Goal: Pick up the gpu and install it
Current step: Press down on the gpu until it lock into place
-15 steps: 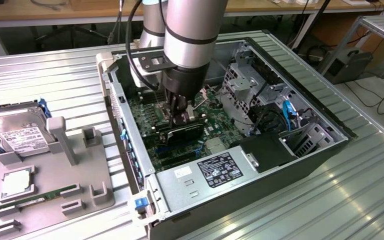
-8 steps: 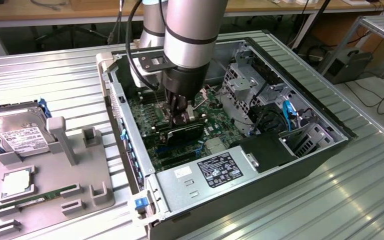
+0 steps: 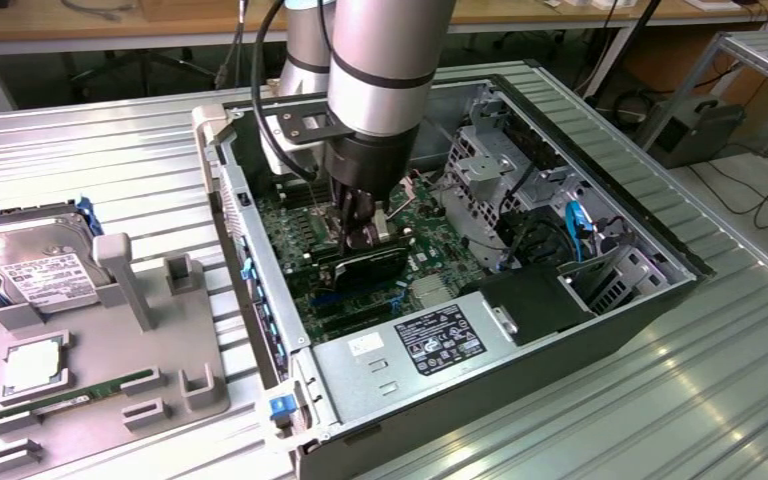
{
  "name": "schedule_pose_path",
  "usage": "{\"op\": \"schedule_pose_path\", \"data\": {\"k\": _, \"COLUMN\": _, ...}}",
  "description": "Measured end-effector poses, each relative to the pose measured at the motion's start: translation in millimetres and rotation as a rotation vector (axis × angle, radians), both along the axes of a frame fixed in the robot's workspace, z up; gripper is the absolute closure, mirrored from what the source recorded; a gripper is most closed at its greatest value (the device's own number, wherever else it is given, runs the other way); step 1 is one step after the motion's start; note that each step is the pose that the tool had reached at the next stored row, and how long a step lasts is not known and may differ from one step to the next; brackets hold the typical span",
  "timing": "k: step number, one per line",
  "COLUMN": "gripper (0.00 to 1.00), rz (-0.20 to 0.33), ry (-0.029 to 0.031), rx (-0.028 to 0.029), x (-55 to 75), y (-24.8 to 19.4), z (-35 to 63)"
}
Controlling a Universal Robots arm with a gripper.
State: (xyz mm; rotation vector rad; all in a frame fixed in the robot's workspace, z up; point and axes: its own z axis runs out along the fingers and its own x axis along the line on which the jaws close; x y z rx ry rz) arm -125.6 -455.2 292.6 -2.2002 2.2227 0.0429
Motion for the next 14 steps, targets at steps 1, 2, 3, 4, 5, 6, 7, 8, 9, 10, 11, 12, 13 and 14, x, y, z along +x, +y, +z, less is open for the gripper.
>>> {"op": "schedule_pose_path", "data": {"k": 1, "gripper": 0.89, "rz": 0.0, "ry": 0.0, "rx": -0.0001, "x": 0.0, "y": 0.0, "z": 0.0}}
{"op": "schedule_pose_path", "data": {"k": 2, "gripper": 0.89, "rz": 0.0, "ry": -0.0001, "rx": 0.0, "x": 0.0, "y": 0.0, "z": -0.5}}
{"op": "schedule_pose_path", "data": {"k": 3, "gripper": 0.89, "rz": 0.0, "ry": 0.0, "rx": -0.0001, "x": -0.2, "y": 0.0, "z": -1.9}}
{"op": "schedule_pose_path", "data": {"k": 4, "gripper": 0.89, "rz": 0.0, "ry": 0.0, "rx": -0.0006, "x": -0.8, "y": 0.0, "z": -3.6}}
{"op": "schedule_pose_path", "data": {"k": 5, "gripper": 0.89, "rz": 0.0, "ry": 0.0, "rx": -0.0014, "x": -1.6, "y": 0.1, "z": -5.7}}
{"op": "schedule_pose_path", "data": {"k": 6, "gripper": 0.89, "rz": 0.0, "ry": 0.0, "rx": -0.0022, "x": -2.2, "y": 0.1, "z": -7.2}}
{"op": "schedule_pose_path", "data": {"k": 7, "gripper": 0.89, "rz": 0.0, "ry": 0.0, "rx": -0.0033, "x": -2.7, "y": 0.2, "z": -8.9}}
{"op": "schedule_pose_path", "data": {"k": 8, "gripper": 0.89, "rz": 0.0, "ry": 0.0, "rx": -0.0043, "x": -3.1, "y": 0.3, "z": -10.2}}
{"op": "schedule_pose_path", "data": {"k": 9, "gripper": 0.89, "rz": 0.0, "ry": -0.0001, "rx": -0.0058, "x": -3.6, "y": 0.3, "z": -12.2}}
{"op": "schedule_pose_path", "data": {"k": 10, "gripper": 0.89, "rz": 0.0, "ry": -0.0001, "rx": -0.0067, "x": -3.9, "y": 0.4, "z": -13.3}}
{"op": "schedule_pose_path", "data": {"k": 11, "gripper": 0.89, "rz": 0.0, "ry": -0.0001, "rx": -0.0078, "x": -4.1, "y": 0.4, "z": -14.5}}
{"op": "schedule_pose_path", "data": {"k": 12, "gripper": 0.89, "rz": 0.0, "ry": 0.0, "rx": -0.0089, "x": -4.3, "y": 0.4, "z": -15.5}}
{"op": "schedule_pose_path", "data": {"k": 13, "gripper": 0.89, "rz": 0.0, "ry": 0.0001, "rx": -0.0099, "x": -4.4, "y": 0.4, "z": -16.1}}
{"op": "schedule_pose_path", "data": {"k": 14, "gripper": 0.89, "rz": 0.0, "ry": 0.0002, "rx": -0.0107, "x": -4.6, "y": 0.4, "z": -16.7}}
